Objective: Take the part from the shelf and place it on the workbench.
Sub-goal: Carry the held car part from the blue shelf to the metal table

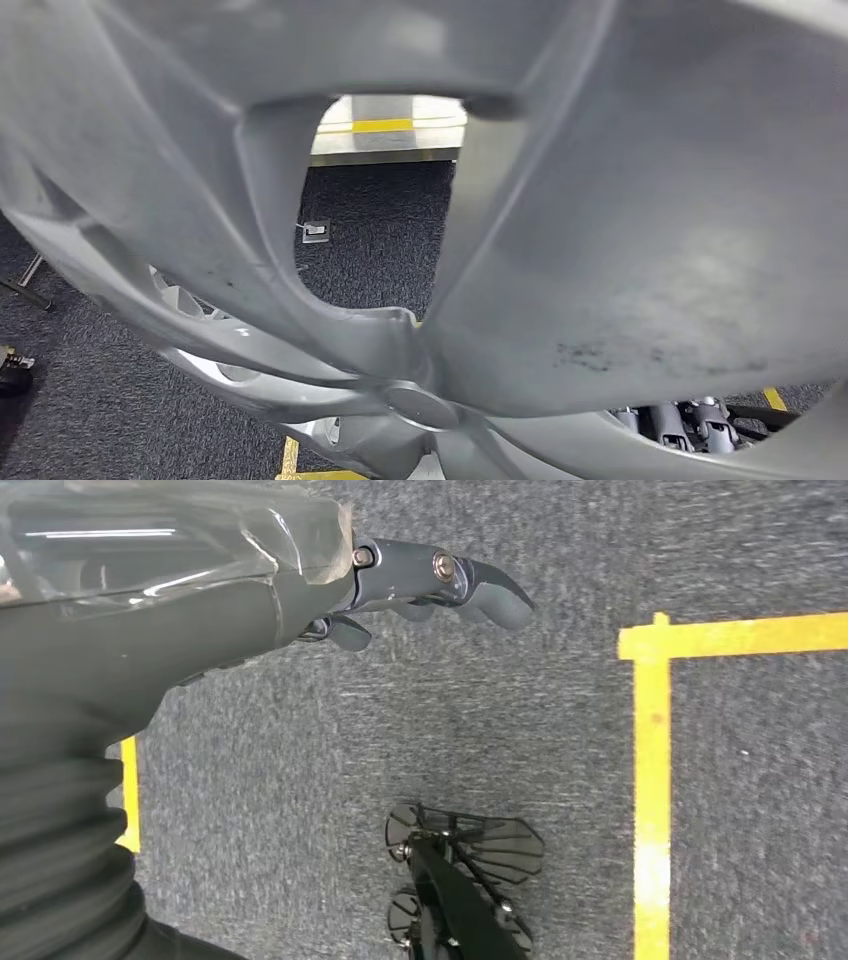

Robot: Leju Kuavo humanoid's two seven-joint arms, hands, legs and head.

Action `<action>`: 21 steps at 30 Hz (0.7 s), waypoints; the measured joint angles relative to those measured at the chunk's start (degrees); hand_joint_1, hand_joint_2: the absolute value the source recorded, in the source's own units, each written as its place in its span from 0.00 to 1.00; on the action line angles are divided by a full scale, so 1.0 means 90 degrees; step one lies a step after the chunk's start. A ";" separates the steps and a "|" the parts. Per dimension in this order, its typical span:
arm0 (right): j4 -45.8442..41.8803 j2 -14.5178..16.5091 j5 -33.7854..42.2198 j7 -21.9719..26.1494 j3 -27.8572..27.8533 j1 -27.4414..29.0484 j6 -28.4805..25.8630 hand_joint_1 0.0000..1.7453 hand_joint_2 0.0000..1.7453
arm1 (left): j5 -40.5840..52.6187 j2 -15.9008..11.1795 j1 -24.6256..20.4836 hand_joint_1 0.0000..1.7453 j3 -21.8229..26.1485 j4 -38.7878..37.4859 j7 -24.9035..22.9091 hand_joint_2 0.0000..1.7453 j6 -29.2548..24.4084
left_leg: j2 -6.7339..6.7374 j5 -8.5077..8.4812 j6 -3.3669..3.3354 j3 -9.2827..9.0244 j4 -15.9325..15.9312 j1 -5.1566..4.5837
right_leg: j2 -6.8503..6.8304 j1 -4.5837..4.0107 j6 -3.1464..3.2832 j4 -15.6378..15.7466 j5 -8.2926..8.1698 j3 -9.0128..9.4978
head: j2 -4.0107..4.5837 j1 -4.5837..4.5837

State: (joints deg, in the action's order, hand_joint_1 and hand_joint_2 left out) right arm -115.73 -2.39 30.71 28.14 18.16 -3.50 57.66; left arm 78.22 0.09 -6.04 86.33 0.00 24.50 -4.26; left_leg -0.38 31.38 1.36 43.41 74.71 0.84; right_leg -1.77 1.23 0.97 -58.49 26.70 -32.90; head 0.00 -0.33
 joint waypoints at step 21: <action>-0.0007 -0.0055 0.0259 -0.0132 -0.0004 -0.0002 -0.0073 1.00 1.00 | 0.0095 -0.0001 -0.0031 0.00 -0.0001 0.0000 0.0029 1.00 -0.0036 | -0.0208 -0.0684 -0.0255 -0.1118 -0.1900 -0.0077 | 0.0195 -0.0033 -0.0286 -0.0014 -0.0149 -0.0189 | 0.0000 0.0058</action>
State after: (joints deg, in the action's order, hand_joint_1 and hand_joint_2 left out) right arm -115.80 -2.89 33.04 26.94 18.13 -3.51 57.01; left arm 79.08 0.09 -6.32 86.32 0.00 24.76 -4.58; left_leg -2.25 25.22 -0.94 33.34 57.61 0.15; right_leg -0.01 0.93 -1.61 -58.61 25.36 -34.60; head 0.00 0.19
